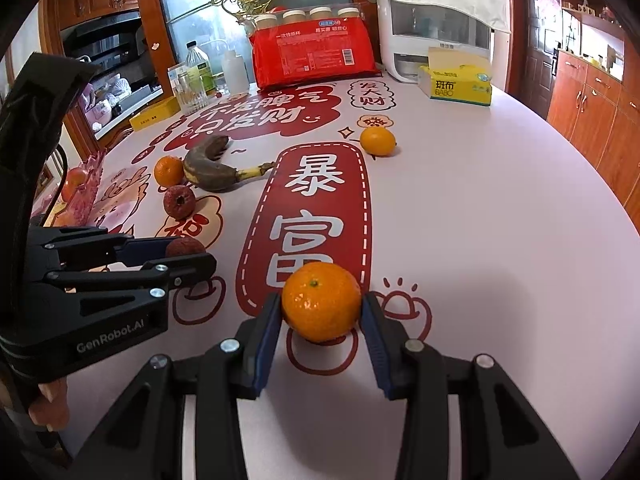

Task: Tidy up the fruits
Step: 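Grasp a lychee with the left tool while the right tool grasps a mandarin, then carry the lychee and mandarin over the pink bowl and release both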

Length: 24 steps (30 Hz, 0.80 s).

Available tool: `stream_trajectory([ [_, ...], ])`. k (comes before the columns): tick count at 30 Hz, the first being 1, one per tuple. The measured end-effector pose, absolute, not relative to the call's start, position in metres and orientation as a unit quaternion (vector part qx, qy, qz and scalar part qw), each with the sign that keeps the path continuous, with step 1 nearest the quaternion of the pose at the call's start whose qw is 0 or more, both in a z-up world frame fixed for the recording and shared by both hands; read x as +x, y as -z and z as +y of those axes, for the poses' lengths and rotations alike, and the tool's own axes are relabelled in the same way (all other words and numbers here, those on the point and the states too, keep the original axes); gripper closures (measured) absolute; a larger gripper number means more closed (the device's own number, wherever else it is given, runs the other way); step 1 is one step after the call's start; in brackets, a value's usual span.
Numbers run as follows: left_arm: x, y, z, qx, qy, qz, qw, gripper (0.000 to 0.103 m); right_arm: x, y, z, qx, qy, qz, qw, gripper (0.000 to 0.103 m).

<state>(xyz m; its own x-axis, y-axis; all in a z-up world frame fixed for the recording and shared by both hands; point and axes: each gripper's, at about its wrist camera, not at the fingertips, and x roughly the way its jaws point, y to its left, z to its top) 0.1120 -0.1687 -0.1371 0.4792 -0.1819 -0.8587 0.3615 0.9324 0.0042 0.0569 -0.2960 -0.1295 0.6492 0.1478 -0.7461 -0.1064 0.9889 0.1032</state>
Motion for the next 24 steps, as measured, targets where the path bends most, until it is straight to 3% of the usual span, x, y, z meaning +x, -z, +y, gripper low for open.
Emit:
stream_trajectory([
  [24, 0.082, 0.064, -0.126, 0.057, 0.167, 0.422, 0.889, 0.076, 0.031, 0.076, -0.266, -0.004, -0.073, 0.356, 0.932, 0.062],
])
